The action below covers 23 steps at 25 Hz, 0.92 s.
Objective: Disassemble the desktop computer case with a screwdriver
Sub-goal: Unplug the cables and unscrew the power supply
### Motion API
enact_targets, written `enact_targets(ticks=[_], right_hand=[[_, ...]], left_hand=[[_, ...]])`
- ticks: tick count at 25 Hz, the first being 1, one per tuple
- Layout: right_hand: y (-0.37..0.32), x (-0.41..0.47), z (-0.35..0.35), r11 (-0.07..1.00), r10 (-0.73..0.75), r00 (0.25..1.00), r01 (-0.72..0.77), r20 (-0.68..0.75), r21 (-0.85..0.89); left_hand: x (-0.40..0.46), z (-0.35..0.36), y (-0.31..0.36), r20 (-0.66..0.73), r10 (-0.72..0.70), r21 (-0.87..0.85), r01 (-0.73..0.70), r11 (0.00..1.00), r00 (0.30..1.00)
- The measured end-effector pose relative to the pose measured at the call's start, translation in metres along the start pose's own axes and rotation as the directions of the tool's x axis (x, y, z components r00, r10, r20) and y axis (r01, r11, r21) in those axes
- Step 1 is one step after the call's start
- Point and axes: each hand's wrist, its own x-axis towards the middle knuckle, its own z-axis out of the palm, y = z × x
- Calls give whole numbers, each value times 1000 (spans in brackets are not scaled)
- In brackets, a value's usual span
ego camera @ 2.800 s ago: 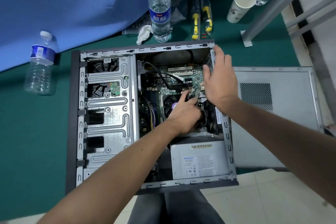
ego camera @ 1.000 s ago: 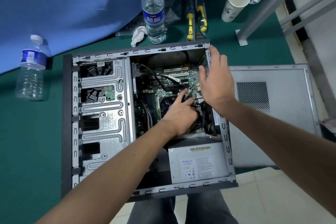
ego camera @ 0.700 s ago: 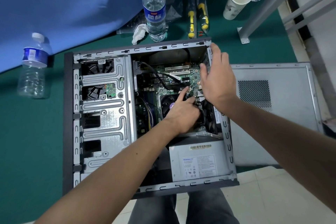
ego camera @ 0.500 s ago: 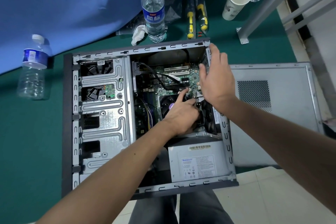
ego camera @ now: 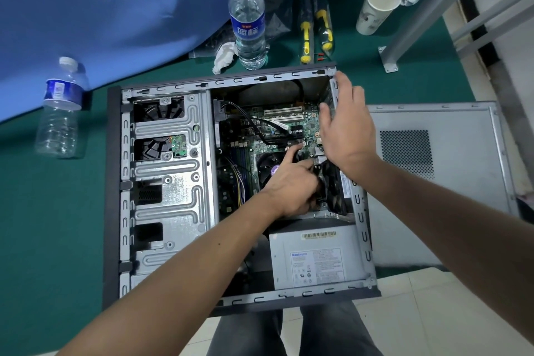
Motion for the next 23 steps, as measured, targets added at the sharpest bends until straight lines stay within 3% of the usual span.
enact_targets(ticks=[16,23], right_hand=[[0,-1,-1,999,3,1000,-3,-5,36],[0,-1,-1,1000,10,1000,-10,-1,30]], left_hand=[[-5,3,6,9,-12,132,10,991,1000],[-3,7,0,-2,23,62,-23,998,1000]])
